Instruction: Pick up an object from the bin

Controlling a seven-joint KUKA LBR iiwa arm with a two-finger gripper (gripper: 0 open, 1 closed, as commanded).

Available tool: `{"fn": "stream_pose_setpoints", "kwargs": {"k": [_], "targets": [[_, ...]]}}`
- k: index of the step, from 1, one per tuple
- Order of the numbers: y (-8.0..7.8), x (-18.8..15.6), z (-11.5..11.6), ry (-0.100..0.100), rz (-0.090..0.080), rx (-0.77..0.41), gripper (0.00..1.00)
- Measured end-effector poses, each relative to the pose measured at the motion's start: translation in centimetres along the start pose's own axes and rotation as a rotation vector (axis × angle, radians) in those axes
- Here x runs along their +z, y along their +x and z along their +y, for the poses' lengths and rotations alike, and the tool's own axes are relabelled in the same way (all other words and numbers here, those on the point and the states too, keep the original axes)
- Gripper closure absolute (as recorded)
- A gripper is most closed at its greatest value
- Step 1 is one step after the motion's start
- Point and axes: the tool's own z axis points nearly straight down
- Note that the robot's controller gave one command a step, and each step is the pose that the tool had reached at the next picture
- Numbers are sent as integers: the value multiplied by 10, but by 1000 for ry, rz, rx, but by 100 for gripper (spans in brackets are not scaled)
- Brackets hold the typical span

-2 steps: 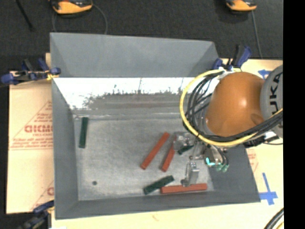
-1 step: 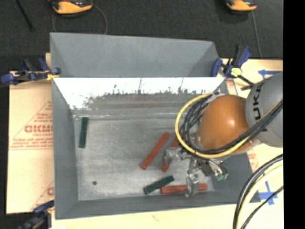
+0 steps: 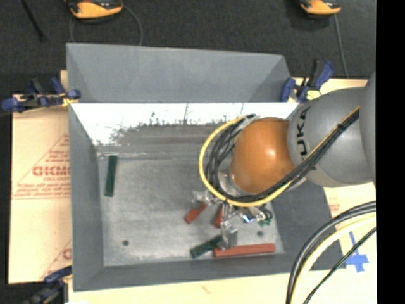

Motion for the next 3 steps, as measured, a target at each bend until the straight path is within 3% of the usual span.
{"fn": "stream_pose_setpoints", "kwargs": {"k": [1,2,3], "targets": [[-62,20,-33,3,-2,-113,0],[-60,20,-32,0,1,-109,100],[-57,-160,-38,6,-7,-113,100]]}}
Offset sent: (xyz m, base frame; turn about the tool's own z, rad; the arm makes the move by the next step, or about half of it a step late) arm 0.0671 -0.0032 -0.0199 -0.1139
